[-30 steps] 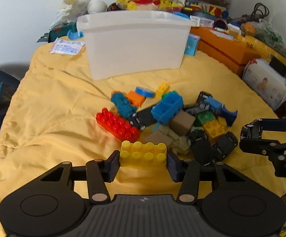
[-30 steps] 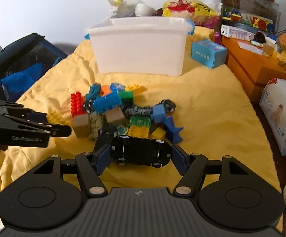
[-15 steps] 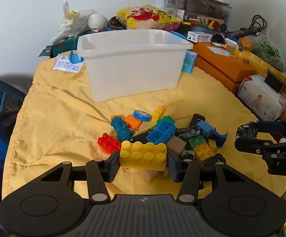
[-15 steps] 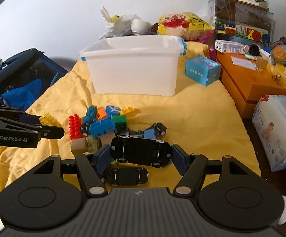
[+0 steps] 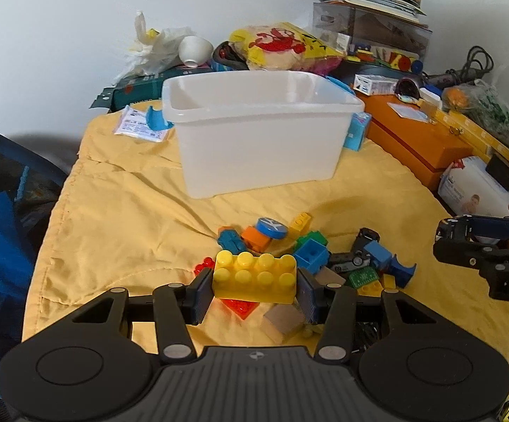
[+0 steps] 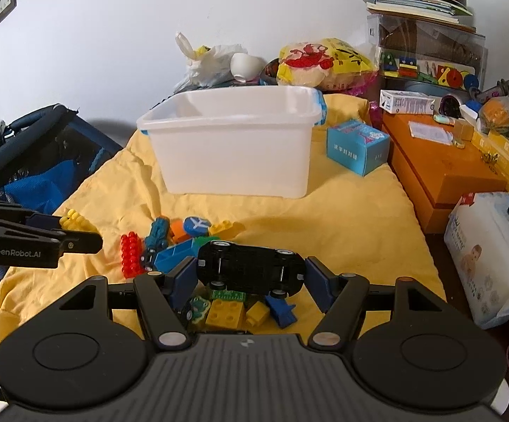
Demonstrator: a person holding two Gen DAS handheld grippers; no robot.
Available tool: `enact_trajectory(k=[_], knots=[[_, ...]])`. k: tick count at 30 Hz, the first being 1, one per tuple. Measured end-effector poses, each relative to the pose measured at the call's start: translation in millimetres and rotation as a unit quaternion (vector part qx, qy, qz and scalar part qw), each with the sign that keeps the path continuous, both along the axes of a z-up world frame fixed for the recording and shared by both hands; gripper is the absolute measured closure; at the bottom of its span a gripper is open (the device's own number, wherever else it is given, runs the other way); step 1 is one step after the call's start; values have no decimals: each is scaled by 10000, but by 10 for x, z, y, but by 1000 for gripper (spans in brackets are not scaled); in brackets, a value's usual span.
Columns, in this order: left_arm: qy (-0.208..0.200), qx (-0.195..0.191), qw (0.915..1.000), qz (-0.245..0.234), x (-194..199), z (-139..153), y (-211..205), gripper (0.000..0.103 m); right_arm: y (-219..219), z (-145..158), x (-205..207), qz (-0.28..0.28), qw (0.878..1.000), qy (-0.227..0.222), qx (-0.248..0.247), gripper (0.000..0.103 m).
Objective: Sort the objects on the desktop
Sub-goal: 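Lift both held items and carry them toward the white bin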
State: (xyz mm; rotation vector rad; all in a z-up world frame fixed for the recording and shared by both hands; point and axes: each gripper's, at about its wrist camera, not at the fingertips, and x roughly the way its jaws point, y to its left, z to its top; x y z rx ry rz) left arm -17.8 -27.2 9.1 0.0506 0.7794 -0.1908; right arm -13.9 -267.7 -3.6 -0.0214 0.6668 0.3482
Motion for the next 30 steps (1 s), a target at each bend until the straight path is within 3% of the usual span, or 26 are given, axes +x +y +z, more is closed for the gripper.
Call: enact_trajectory(k=[30], knots=[[-334,2,9991,261,466,431,107,50,48,446,500,194,9990,-348,201,34]])
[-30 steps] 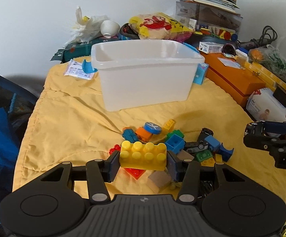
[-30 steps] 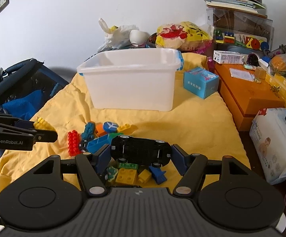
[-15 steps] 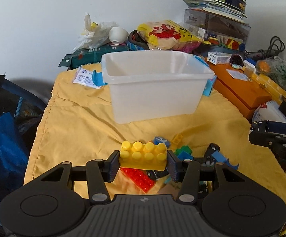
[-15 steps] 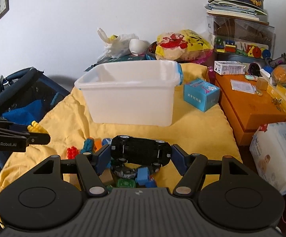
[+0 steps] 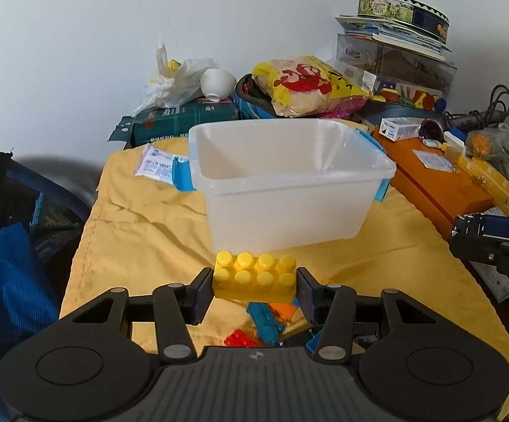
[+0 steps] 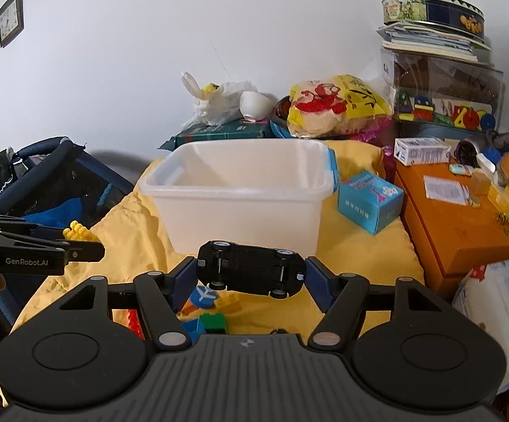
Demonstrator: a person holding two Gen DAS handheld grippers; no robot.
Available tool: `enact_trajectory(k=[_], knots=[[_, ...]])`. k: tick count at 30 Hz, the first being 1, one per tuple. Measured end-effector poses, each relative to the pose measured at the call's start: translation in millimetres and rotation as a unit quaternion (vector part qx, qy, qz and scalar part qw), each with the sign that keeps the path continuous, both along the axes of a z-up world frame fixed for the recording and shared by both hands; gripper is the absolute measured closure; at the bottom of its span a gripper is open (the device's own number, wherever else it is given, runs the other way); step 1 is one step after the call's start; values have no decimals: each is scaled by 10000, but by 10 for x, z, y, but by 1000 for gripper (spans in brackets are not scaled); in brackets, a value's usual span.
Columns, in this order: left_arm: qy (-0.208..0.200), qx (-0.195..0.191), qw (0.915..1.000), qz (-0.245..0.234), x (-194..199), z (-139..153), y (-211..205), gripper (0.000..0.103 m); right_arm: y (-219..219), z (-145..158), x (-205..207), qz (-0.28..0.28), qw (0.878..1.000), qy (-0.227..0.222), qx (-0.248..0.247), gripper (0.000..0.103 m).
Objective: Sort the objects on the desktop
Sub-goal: 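Lift both held items and carry them toward the white bin, then open the right tool over the bin while the left tool holds the yellow block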
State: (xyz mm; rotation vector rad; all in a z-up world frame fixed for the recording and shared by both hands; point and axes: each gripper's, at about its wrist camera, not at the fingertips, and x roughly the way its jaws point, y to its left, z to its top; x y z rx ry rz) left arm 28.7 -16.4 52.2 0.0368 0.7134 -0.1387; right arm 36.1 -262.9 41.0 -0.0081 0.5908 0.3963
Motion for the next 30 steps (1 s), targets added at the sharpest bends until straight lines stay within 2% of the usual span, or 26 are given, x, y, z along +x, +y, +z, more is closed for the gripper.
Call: enact_trajectory(k=[21,30], knots=[[-210,80,9997,109,533,247,20,50,220,288,489,343,9988,-329,-96,34],[-277,91,9995,140,848,337,23,50,257,338,777,357,9989,-301,-67,34]])
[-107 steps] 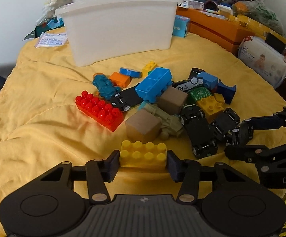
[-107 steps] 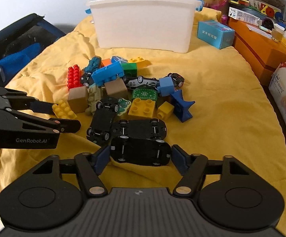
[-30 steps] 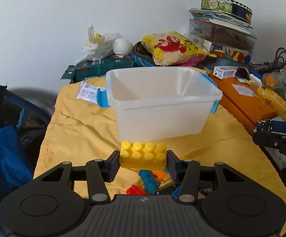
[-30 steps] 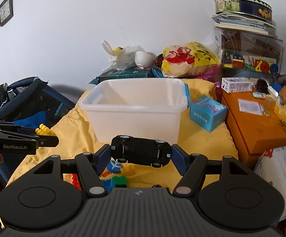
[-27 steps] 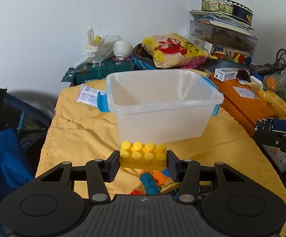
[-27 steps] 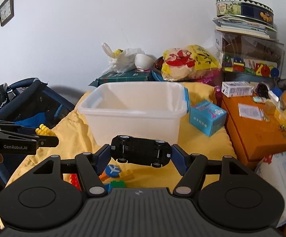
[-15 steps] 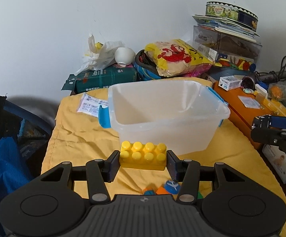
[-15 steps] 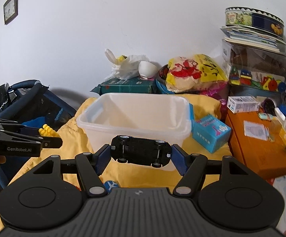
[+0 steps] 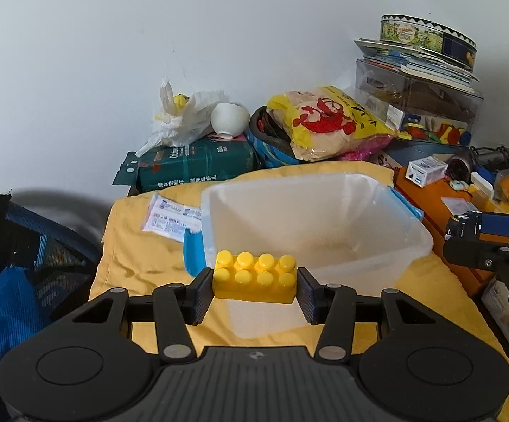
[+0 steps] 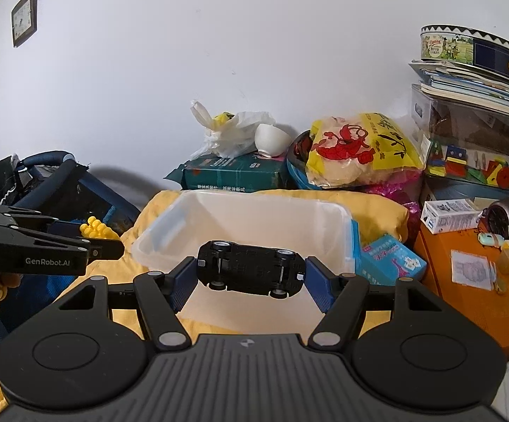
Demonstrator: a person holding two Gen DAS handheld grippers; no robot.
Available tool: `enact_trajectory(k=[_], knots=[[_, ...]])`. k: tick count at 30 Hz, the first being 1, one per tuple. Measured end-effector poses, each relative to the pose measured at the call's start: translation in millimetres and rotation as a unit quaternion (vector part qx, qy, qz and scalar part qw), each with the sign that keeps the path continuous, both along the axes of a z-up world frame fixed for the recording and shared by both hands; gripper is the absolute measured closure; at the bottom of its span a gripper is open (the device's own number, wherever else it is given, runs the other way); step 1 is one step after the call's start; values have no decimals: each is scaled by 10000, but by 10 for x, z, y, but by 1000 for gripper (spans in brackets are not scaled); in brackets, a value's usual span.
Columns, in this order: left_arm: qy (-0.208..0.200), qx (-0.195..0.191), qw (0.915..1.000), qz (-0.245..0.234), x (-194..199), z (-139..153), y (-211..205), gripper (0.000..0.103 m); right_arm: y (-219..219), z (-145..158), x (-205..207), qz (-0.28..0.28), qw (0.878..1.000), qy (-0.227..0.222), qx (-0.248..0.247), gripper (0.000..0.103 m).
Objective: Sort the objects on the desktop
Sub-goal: 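Open the right tool over the bin while the left tool holds the yellow block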
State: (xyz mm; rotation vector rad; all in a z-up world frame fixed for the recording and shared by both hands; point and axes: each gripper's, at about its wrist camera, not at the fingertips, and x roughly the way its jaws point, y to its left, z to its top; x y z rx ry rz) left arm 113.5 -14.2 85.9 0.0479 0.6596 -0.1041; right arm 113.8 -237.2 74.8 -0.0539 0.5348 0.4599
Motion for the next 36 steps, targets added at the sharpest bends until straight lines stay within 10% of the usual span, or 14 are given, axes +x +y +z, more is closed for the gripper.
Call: enact_trajectory(k=[36], knots=[[530,295,9982,5,1252,-435,-247,50,268,-511,1309,-21,9953,766,-592,34]])
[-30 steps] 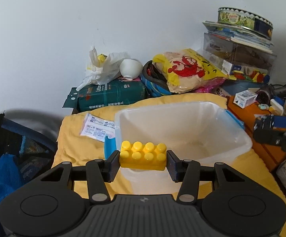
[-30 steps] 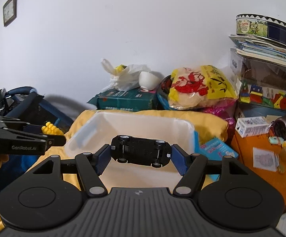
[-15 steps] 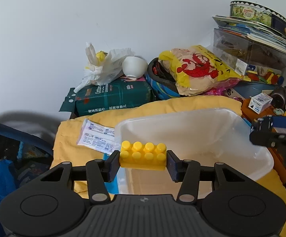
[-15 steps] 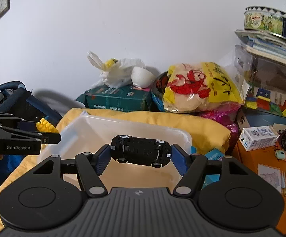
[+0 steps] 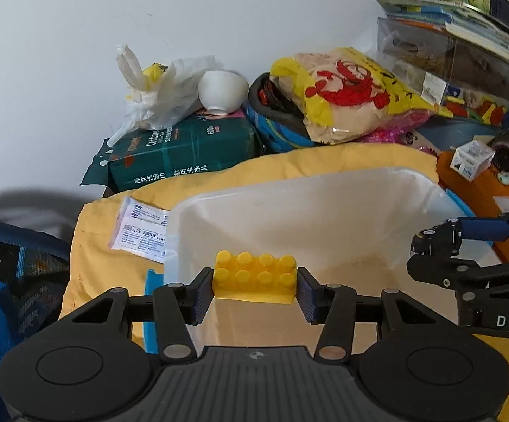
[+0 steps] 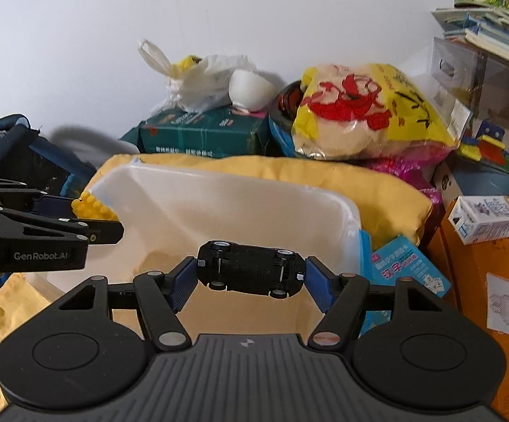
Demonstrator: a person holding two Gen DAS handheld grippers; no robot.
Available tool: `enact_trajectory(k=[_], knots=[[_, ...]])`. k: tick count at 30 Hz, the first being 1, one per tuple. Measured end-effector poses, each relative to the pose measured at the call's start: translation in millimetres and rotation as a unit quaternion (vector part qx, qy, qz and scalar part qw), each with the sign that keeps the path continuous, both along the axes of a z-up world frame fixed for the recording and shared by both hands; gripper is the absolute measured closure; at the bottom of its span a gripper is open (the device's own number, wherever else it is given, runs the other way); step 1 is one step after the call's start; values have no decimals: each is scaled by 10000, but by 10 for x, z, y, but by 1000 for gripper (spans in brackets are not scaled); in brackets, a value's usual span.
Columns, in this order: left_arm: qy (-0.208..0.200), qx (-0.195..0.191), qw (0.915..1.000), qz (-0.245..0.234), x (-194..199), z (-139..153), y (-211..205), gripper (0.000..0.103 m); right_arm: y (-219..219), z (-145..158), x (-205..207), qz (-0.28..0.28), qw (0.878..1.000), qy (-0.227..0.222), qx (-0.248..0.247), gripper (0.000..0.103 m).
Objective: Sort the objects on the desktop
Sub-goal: 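Open the right tool over the bin while the left tool holds the yellow block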
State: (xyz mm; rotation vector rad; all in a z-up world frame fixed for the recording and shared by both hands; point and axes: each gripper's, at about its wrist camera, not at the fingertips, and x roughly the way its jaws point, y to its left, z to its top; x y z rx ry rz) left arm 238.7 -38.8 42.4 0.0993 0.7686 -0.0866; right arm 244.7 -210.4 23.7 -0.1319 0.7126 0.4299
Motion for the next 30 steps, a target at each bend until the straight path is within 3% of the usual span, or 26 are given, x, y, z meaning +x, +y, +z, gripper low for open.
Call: enact_trajectory(k=[5,7,8,13,17,25,30], knots=[[145,-9,9999,-34,36,-79,-22,49,33,-83,62,-14,9998,97,-151,33],[184,-26,9998,-23,44,-109,-16,45,33,-101,83,-32,9998,103,-186,32],[201,-15,9998,9,46,-123,-9,39,32,-105,87,-33,9997,109,-203,31],[73,-36,10000,35,-35,-123,51,33,-16,-56,29,0,9999,14,-157,22],[-88,-20,10000,-9,-175,-68,60,32,-96,24,-106,23,9999,-112,-15,21],[-824,-165,9964,-139,-886,143,48,28,-264,185,-708,213,9978,-523,338,21],[-788,-266,9964,-166,-1450,19,135,26,-383,169,-1185,342,9969,-584,410,18]])
